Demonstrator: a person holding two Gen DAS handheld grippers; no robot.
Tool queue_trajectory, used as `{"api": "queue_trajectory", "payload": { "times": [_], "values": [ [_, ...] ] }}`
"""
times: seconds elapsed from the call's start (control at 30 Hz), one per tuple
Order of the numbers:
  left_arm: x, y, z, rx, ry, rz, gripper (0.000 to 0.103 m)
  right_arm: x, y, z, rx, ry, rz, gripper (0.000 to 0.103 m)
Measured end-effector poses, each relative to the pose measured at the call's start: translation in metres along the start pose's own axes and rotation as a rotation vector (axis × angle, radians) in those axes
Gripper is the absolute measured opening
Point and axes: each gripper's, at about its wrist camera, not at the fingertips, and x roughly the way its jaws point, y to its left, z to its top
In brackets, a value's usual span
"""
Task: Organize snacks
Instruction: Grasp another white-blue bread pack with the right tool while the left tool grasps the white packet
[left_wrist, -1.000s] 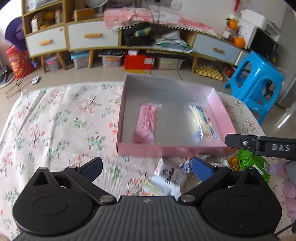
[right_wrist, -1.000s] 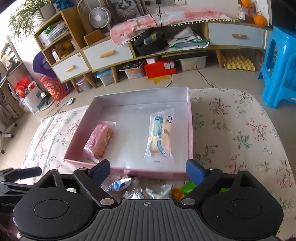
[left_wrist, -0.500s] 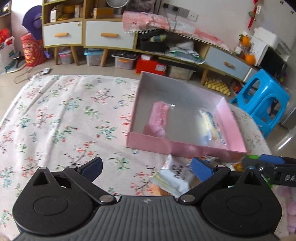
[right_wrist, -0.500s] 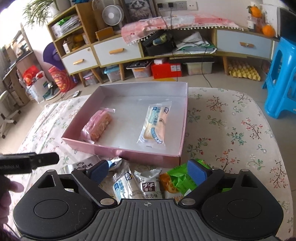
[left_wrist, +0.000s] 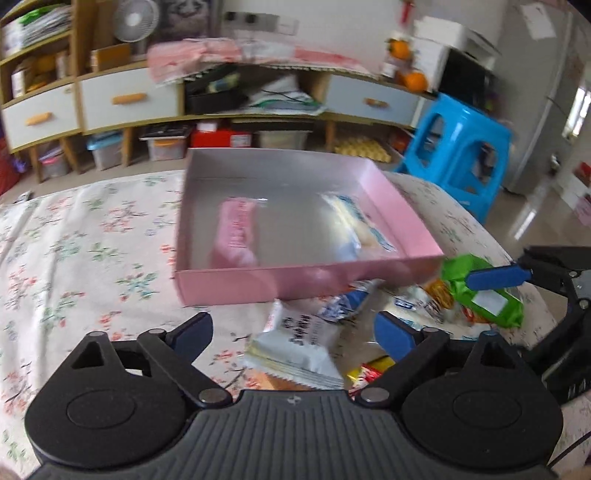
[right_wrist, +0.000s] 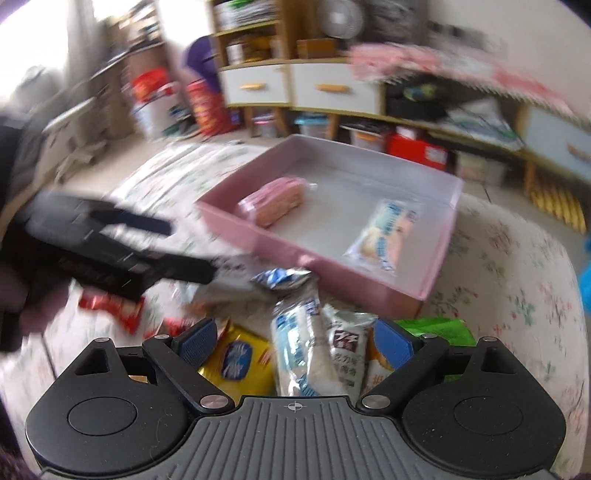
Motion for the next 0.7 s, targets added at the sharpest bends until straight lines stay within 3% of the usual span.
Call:
{"api": "queue_trajectory", "payload": {
  "times": [0.17, 0.3, 0.53, 0.7],
  "values": [
    [0.009, -0.008, 0.0, 0.048, 0.027, -0.033, 0.08, 0.003, 0.015, -0.012, -0.174, 0.012, -0.043, 0.092],
    [0.015, -0.01, 0.001, 0.063, 0.048, -0.021, 0.072, 0.007, 0.017, -0.016, -0.212, 0.023, -0.057, 0.09],
    [0.022, -0.012, -0.003, 0.1, 0.09, 0.02, 0.061, 0.019, 0.021, -0.02, -0.264, 0.059, -0.082, 0.067],
    [0.022, -0.008, -0.003, 0.095, 0.116, 0.033, 0.056, 0.021, 0.022, -0.021, -0.282, 0.055, -0.091, 0.06]
  ]
}}
